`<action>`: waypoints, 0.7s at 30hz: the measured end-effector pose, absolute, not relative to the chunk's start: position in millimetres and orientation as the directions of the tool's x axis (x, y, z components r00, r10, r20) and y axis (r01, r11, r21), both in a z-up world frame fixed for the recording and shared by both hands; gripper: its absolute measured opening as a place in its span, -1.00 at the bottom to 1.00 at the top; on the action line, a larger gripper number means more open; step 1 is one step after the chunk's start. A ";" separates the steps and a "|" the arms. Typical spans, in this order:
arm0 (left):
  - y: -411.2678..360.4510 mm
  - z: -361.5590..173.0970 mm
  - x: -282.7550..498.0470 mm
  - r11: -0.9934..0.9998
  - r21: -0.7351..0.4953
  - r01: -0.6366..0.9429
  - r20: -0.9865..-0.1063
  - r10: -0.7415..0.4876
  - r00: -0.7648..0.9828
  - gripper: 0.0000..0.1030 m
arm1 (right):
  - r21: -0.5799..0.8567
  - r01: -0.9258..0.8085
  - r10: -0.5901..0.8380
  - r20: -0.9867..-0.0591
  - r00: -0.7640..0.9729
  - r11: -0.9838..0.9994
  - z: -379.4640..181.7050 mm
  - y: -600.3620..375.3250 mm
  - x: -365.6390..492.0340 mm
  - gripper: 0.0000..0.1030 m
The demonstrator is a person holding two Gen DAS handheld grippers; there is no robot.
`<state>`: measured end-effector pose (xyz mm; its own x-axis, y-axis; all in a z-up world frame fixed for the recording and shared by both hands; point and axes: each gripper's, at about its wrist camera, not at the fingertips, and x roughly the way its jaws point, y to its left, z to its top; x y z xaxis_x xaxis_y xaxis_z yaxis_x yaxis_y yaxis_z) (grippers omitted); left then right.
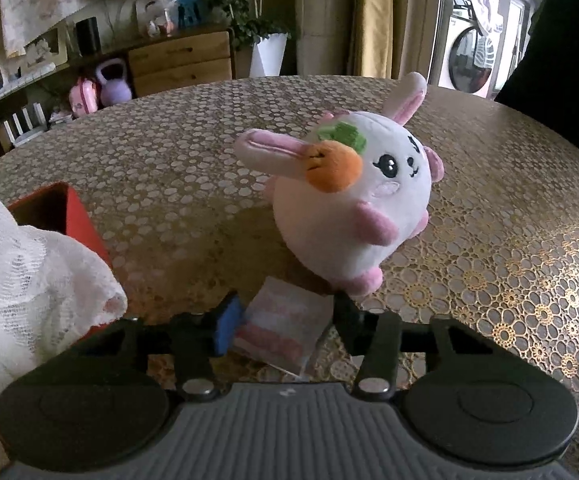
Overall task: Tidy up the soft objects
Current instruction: 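Grasp the pink-and-white packet with the left tool while the right tool grasps the blue mask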
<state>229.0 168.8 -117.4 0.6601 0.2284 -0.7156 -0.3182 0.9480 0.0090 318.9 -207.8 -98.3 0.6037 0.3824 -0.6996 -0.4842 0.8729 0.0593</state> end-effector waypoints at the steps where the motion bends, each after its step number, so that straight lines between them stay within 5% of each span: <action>1: 168.8 -117.3 228.6 0.948 0.010 -0.317 -0.713 0.229 0.663 -0.13 | 0.045 -0.481 0.371 -0.702 0.609 0.875 -99.7 -207.2 319.3 0.76; 12: 160.7 -117.0 224.9 0.957 0.014 -0.290 -0.697 0.218 0.684 -0.43 | 0.009 -0.470 0.338 -0.707 0.621 0.883 -105.8 -206.5 318.7 0.49; 21: 157.0 -106.2 221.3 0.959 0.003 -0.284 -0.675 0.211 0.707 -0.82 | 0.038 -0.420 0.325 -0.698 0.638 0.907 -100.7 -220.6 319.3 -0.51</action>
